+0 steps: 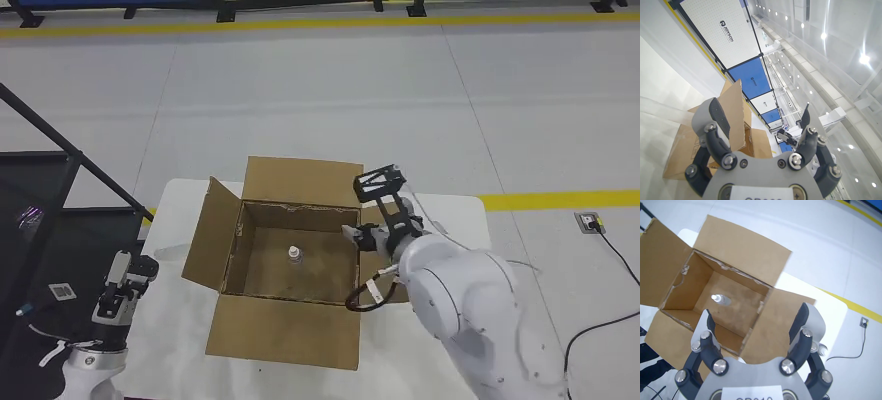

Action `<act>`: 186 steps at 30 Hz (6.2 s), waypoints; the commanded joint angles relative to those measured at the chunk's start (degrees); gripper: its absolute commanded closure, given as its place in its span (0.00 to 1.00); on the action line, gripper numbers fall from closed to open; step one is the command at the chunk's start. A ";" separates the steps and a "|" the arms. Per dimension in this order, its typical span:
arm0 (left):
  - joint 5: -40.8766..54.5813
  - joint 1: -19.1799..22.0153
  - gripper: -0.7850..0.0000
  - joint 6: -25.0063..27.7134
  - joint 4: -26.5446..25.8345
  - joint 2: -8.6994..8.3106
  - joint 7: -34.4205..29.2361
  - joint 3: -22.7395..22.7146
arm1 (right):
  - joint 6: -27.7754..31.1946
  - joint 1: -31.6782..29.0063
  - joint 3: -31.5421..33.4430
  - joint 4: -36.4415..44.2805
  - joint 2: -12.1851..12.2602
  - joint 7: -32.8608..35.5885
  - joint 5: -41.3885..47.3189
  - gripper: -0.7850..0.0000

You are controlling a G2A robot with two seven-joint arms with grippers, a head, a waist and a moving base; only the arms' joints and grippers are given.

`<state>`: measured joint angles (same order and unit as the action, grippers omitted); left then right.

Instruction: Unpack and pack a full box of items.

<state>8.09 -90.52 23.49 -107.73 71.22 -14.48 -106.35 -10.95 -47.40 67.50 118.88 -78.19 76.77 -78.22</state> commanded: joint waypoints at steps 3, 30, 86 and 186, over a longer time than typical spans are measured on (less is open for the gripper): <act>-1.10 0.23 0.00 -0.50 -0.32 0.01 0.17 0.69 | 3.09 -10.16 13.34 5.29 1.31 -1.05 -0.62 0.00; -4.77 1.05 0.00 -2.90 -0.50 0.01 1.69 3.02 | 11.18 -1.40 23.66 -39.64 3.43 -2.96 7.43 0.98; -0.78 -1.97 0.00 0.16 0.46 -0.02 1.79 -1.14 | 6.55 23.50 -30.47 -58.74 -11.74 -12.60 13.66 0.27; -16.35 9.40 0.00 -4.70 5.23 -1.03 -0.71 10.29 | 31.15 8.82 -3.25 -36.34 0.97 -16.04 48.66 0.00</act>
<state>-9.90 -79.77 18.10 -102.06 70.40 -13.96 -93.99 20.09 -38.59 64.27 82.65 -77.21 60.84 -29.69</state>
